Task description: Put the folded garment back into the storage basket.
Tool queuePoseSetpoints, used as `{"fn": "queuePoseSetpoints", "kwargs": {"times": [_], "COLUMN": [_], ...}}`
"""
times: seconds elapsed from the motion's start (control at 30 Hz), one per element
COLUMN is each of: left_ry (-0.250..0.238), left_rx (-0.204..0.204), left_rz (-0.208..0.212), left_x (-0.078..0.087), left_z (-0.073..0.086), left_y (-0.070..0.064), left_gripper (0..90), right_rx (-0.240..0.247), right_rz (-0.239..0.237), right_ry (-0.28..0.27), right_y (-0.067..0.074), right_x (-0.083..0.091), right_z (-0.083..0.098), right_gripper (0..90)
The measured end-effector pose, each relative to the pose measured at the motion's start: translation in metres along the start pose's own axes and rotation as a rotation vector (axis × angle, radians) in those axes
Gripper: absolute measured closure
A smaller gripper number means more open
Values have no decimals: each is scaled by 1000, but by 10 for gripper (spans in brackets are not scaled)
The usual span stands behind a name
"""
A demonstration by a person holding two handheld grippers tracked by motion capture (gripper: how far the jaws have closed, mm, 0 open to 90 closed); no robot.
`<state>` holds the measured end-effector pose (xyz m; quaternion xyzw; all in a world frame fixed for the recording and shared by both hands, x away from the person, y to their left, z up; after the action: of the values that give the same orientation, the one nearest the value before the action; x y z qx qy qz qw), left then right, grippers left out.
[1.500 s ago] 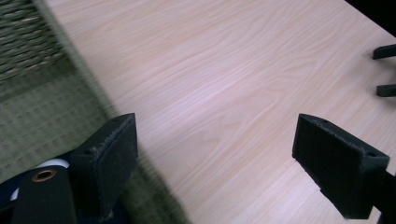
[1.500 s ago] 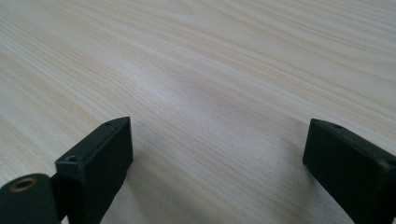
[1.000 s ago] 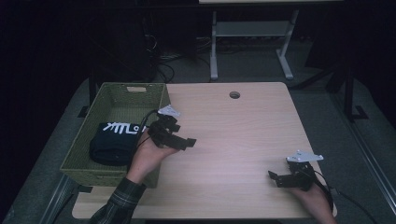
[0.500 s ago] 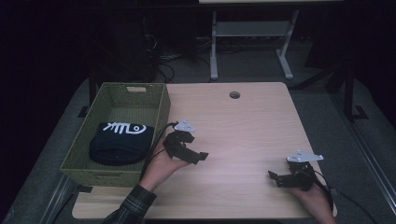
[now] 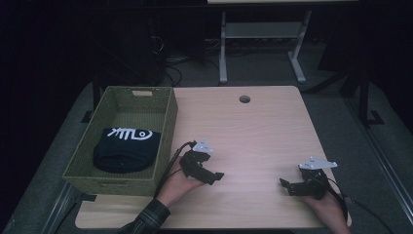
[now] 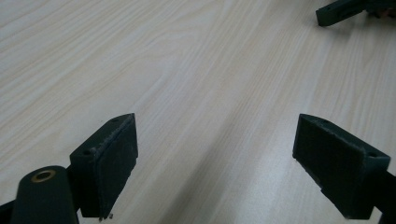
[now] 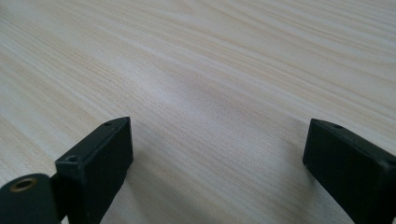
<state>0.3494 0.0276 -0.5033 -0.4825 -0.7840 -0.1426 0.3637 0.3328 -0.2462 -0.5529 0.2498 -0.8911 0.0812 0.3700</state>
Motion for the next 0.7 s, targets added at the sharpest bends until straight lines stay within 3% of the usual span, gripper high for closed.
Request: {"fn": "queuePoseSetpoints", "kwargs": {"times": [0.3,0.4,0.6,0.7], "left_ry": [-15,-17,24,7], "left_rx": [7,-6,-34,-34], "left_rz": [-34,-63,-97,-100], "left_x": [-15,-19,-26,-28], "left_z": [14,19,28,29], "left_y": [5,10,17,16], "left_gripper": [139,139,139,138], "right_rx": [-3,-3,-3,-3], "right_rz": [0,0,-1,0], "right_ry": [-1,-1,0,0], "right_y": [0,0,0,0], "right_x": [0,0,0,0], "right_z": [0,0,0,0], "right_gripper": [79,79,79,79]}}
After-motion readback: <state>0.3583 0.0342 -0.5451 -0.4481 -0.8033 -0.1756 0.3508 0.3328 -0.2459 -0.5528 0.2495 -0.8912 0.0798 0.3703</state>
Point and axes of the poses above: each handheld gripper's, and its own axes: x roughly backward along the jaws, z roughly out of its underside, y roughly to its left, the point moved 10 cm from there along -x, roughly forward along the jaws, and after that the axes turned 1 degree about -x, right-handed, at the moved point
